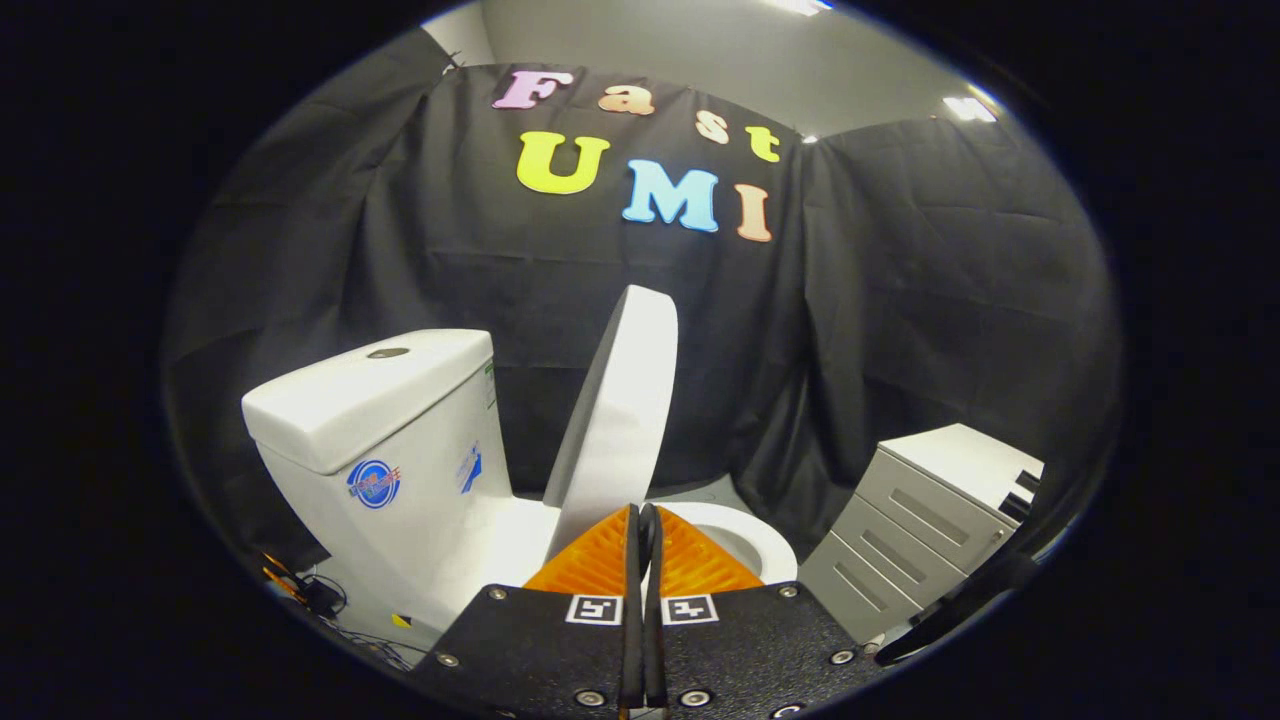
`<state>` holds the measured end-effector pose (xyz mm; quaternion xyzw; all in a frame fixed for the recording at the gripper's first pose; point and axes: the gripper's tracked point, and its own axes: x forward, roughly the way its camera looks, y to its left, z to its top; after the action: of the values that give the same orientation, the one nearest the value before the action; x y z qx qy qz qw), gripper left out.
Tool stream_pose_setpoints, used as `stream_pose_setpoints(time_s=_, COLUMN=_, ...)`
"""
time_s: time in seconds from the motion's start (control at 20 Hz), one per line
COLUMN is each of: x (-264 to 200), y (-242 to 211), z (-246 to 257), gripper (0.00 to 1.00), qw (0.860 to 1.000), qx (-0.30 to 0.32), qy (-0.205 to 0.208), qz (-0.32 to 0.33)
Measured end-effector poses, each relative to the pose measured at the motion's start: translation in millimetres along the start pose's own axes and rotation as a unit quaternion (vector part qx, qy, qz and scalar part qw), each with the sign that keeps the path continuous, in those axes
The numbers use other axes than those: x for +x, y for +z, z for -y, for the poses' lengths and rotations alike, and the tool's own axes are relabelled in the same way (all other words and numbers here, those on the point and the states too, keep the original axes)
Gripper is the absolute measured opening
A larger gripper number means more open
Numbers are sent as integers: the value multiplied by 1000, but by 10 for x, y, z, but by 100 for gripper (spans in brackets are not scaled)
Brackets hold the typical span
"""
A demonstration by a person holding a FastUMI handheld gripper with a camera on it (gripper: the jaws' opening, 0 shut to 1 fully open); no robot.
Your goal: Open the toilet lid.
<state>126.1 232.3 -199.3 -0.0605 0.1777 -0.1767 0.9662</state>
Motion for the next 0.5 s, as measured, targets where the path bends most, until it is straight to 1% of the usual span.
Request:
stream_pose_setpoints(time_s=0.15, x=-43, y=53, z=-178, gripper=0, qw=1000, qx=-25, qy=10, qz=9)
stream_pose_setpoints(time_s=0.5, x=-124, y=186, z=-613, gripper=0, qw=996, qx=-66, qy=51, qz=32)
